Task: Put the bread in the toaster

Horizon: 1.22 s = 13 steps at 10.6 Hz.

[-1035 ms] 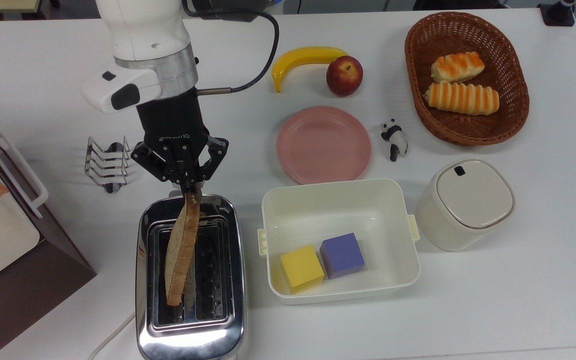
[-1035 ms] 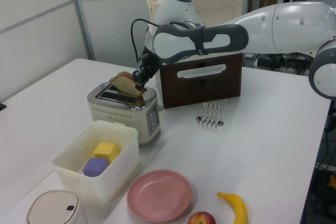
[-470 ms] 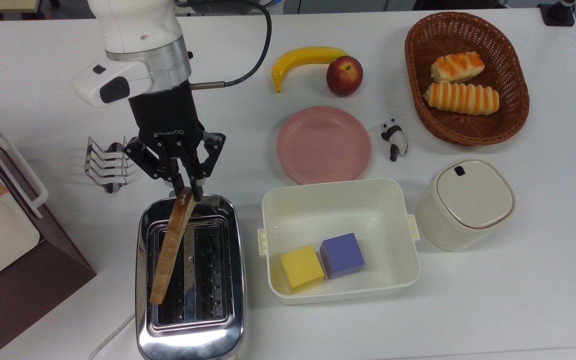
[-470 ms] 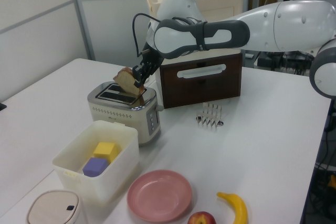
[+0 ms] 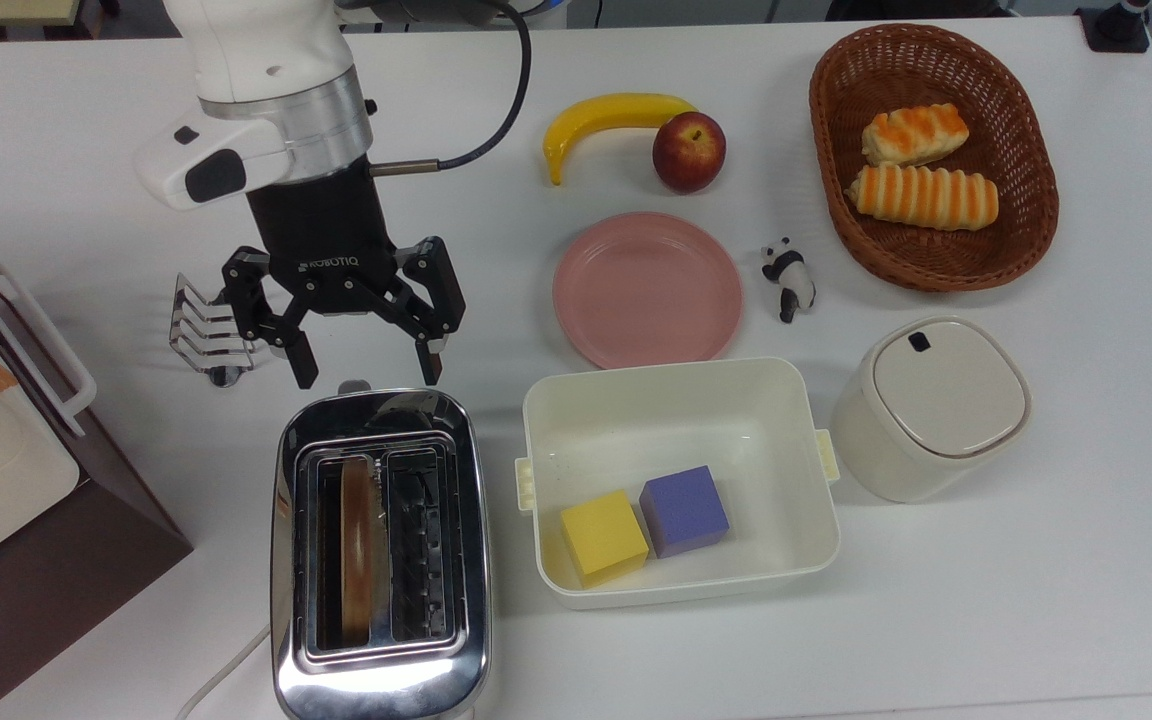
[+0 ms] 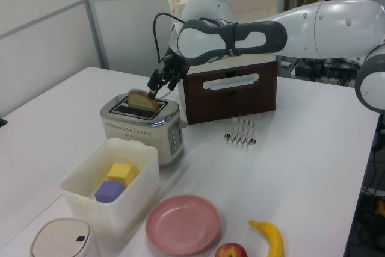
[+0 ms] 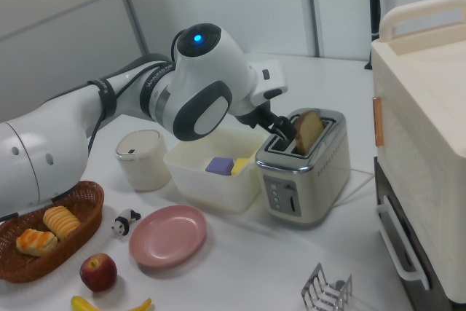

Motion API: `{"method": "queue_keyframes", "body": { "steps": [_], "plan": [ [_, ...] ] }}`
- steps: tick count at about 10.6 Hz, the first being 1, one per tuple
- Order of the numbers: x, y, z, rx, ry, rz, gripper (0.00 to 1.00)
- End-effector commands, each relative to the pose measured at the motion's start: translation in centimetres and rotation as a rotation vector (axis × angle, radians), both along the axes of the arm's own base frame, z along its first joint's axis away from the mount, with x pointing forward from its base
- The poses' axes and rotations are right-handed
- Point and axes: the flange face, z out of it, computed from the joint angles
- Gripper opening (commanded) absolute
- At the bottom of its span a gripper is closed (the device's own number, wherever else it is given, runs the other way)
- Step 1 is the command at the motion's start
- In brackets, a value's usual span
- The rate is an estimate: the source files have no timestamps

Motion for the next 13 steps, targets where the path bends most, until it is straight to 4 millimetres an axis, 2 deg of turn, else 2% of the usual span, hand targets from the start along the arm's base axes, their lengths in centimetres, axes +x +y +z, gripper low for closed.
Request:
{"method": "queue_keyframes", "body": {
  "steps": [1,5,11,13],
  "plan": [
    [-0.9,-0.2,0.7,0.011,0.014,0.007,1.0],
    [-1.7,0.0,2.1,-0.027,0.027,0.033,1.0],
    [-5.8,0.6,2.1,-0.094,0.339,0.101,1.0],
    [-6.4,0.3,2.0,-0.128,0.393,0.107,1.0]
  ]
}}
